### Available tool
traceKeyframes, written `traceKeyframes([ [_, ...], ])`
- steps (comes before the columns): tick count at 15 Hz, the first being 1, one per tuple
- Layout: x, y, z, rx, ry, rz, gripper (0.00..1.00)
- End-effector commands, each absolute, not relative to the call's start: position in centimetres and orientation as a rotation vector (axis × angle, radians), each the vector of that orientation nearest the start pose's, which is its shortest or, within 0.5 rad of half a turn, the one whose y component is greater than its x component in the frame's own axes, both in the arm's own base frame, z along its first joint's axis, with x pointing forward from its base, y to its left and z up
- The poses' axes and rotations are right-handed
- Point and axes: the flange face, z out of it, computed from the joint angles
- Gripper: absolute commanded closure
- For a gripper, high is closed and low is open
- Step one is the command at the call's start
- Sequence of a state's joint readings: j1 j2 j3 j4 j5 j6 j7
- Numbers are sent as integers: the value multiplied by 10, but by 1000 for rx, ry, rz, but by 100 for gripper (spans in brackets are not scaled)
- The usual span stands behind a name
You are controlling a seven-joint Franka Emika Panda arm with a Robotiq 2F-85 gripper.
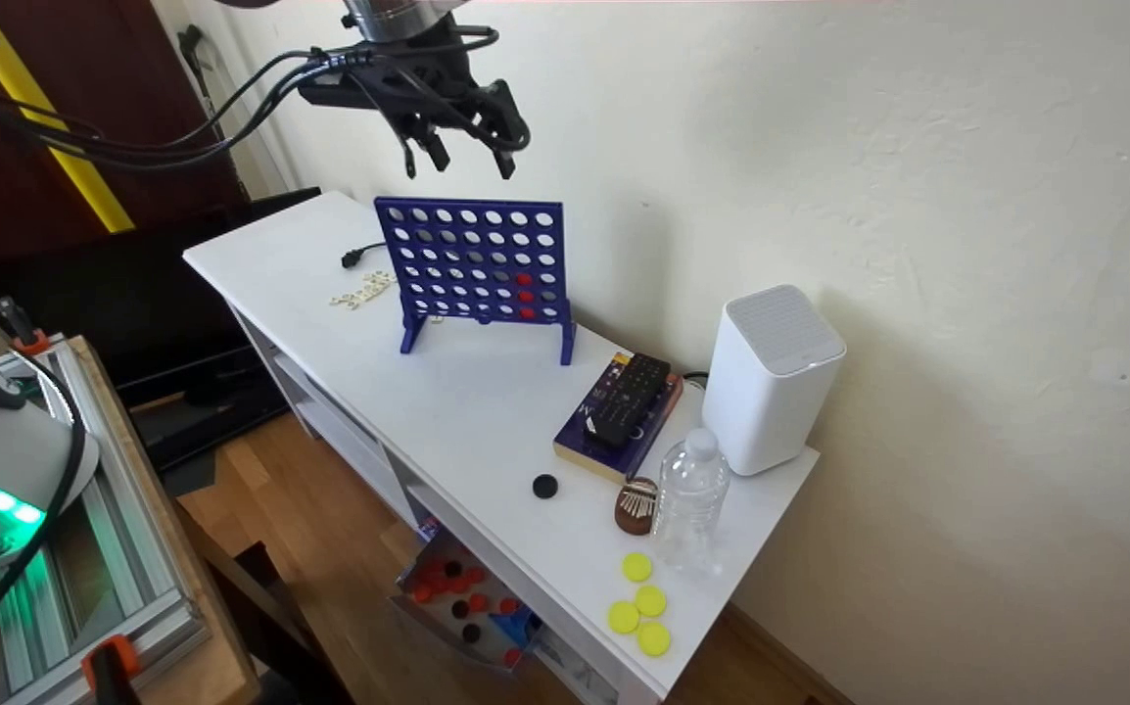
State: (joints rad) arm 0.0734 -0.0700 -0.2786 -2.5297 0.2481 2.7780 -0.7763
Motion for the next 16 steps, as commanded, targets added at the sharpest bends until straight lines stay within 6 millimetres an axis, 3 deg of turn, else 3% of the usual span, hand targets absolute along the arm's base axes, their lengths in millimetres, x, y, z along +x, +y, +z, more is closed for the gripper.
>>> traceKeyframes([
  [1, 437, -117, 339, -3058, -481, -498, 0],
  [10, 390, -143, 320, -3035, -358, -387, 0],
  [11, 406, -143, 318, -3044, -359, -402, 0],
  [16, 398, -144, 315, -3041, -345, -391, 0],
])
